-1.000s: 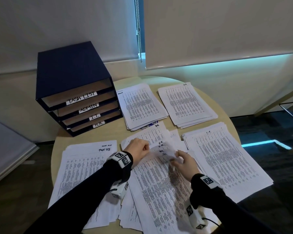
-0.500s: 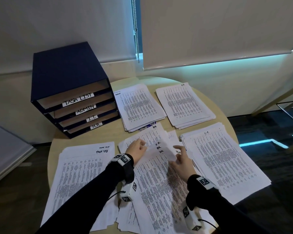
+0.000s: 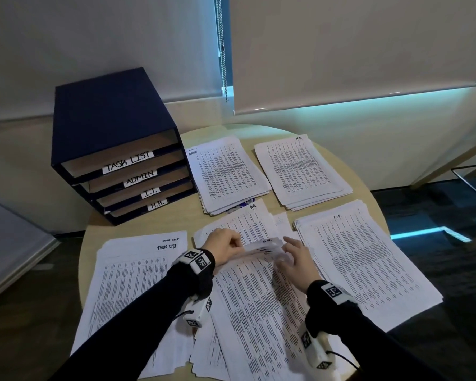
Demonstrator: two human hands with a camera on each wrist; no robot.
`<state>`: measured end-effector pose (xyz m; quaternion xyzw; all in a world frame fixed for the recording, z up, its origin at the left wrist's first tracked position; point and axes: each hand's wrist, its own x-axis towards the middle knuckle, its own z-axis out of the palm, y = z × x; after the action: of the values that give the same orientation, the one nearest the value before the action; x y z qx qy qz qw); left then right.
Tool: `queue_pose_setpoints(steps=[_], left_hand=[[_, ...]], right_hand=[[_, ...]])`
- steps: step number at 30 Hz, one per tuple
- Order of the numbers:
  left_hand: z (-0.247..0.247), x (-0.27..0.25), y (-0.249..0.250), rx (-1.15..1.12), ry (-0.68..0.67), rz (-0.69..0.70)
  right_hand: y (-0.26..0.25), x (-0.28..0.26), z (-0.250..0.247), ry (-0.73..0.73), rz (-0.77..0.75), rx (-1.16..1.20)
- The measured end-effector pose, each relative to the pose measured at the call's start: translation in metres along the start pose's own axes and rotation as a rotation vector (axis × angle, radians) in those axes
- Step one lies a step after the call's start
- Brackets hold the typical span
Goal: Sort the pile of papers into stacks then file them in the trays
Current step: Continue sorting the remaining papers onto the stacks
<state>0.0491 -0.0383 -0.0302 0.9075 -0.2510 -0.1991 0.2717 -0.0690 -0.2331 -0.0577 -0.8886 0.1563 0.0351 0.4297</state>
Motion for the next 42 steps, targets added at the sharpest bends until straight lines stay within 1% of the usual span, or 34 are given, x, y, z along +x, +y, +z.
queue_pose_setpoints(steps=[3, 4, 6, 8, 10, 11, 13, 15, 17, 19, 21, 23, 25, 26, 28, 30, 33, 35, 38, 40, 42], left_hand=[[-0.003, 0.0, 0.001, -0.03, 0.013, 0.041], [-0.003, 0.0, 0.001, -0.013, 0.018, 0.054], [0.0, 0.004, 0.0, 0.077, 0.08, 0.052], [0.0, 0.012, -0.006, 0.151, 0.154, -0.058], [-0.004, 0.021, -0.013, 0.2, 0.139, -0.157], [-0.008, 0.023, -0.014, 0.237, 0.126, -0.165], [-0.013, 0.021, -0.012, 0.285, 0.166, -0.09], [-0.014, 0.009, -0.006, 0.26, 0.237, 0.03], [-0.009, -0.008, 0.0, 0.218, 0.26, 0.11], [-0.006, -0.021, 0.003, 0.128, 0.223, 0.138], [-0.003, -0.028, 0.003, 0.031, 0.12, 0.16], [-0.003, -0.032, 0.004, -0.036, 0.005, 0.126], [-0.007, -0.033, 0.007, -0.109, -0.042, 0.065], [-0.009, -0.034, 0.011, -0.136, -0.054, 0.043], [-0.018, -0.034, 0.019, -0.18, -0.059, 0.031], [-0.032, -0.033, 0.024, -0.226, -0.033, -0.005], [-0.062, -0.033, 0.025, -0.32, 0.055, -0.076], [-0.079, -0.035, 0.026, -0.482, 0.124, -0.066], [-0.093, -0.035, 0.033, -0.842, 0.234, -0.053], [-0.095, -0.034, 0.042, -0.945, 0.329, -0.031], [-0.095, -0.036, 0.055, -0.957, 0.463, -0.005]], right_hand=[[-0.007, 0.001, 0.0, -0.038, 0.04, 0.113], [-0.01, 0.0, 0.0, -0.038, 0.037, 0.125], [-0.013, -0.003, -0.001, -0.024, 0.008, 0.148], [-0.014, -0.005, -0.001, -0.015, 0.006, 0.185], [-0.011, -0.007, 0.0, -0.012, 0.025, 0.224], [-0.009, -0.008, 0.001, -0.009, 0.039, 0.251], [-0.006, -0.011, 0.001, 0.01, 0.09, 0.3], [0.0, -0.012, 0.001, 0.056, 0.149, 0.348], [0.003, -0.014, -0.002, 0.075, 0.165, 0.426], [0.004, -0.017, -0.003, 0.078, 0.115, 0.387], [0.004, -0.018, -0.004, 0.112, 0.068, 0.324], [0.003, -0.019, -0.005, 0.169, 0.036, 0.207], [0.004, -0.015, -0.006, 0.176, -0.033, 0.149], [0.003, -0.013, -0.007, 0.148, -0.045, 0.195], [-0.007, -0.01, -0.013, 0.075, -0.023, 0.32], [-0.015, -0.006, -0.023, 0.068, 0.024, 0.42], [-0.024, -0.001, -0.045, 0.151, 0.049, 0.579], [-0.035, 0.002, -0.06, 0.199, 0.059, 0.698], [-0.066, 0.003, -0.076, 0.256, -0.003, 0.868], [-0.087, 0.003, -0.082, 0.286, -0.059, 0.906], [-0.103, 0.002, -0.083, 0.292, -0.12, 0.877]])
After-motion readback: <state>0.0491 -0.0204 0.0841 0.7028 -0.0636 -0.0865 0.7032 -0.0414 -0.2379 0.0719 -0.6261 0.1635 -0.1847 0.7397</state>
